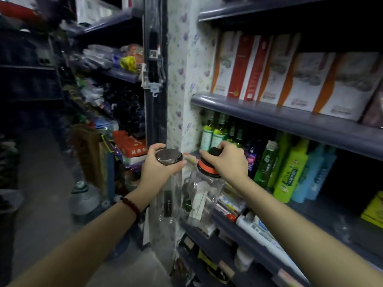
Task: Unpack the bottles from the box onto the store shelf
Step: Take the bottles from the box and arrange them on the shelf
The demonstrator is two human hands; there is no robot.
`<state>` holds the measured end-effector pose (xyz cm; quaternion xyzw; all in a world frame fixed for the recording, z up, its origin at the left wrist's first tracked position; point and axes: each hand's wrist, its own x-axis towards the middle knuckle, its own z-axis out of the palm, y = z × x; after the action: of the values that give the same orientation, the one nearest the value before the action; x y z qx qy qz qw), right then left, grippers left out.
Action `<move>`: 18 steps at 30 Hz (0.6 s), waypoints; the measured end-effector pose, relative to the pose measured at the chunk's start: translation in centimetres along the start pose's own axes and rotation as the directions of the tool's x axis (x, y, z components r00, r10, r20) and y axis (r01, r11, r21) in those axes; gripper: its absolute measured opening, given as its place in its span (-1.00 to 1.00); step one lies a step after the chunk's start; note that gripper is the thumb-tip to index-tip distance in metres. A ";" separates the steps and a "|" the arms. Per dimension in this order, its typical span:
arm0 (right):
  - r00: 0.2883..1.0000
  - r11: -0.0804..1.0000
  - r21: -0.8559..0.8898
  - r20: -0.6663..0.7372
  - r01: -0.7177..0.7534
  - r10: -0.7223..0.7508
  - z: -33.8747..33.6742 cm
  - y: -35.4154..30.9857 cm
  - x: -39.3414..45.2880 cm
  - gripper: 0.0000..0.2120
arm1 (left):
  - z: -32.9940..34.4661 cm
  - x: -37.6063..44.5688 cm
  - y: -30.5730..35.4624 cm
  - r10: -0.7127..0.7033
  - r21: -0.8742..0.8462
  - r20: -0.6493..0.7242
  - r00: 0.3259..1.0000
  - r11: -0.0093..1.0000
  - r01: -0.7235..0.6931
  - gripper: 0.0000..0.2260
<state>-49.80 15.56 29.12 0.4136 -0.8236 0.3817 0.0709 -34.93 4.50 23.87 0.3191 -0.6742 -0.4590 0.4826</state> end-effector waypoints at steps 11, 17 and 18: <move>0.948 0.998 -0.059 -0.314 0.025 -0.043 -10.3 -0.9 2.2 -0.59 | 5.3 2.7 7.9 0.141 -0.139 0.126 0.982 0.982 -0.124 -0.48; 0.908 0.996 -0.086 -0.415 0.027 -0.060 -14.6 -1.8 3.2 -0.63 | 7.2 3.9 13.2 0.254 -0.182 0.170 0.952 0.958 -0.223 -0.49; 0.897 0.995 -0.085 -0.435 0.043 -0.076 -15.2 -2.0 3.4 -0.62 | 7.3 4.1 14.2 0.277 -0.181 0.178 0.944 0.952 -0.245 -0.48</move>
<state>-53.57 23.13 42.34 0.3394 -0.7871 0.4321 0.2804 -43.00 8.53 37.63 0.1399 -0.7179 -0.4721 0.4921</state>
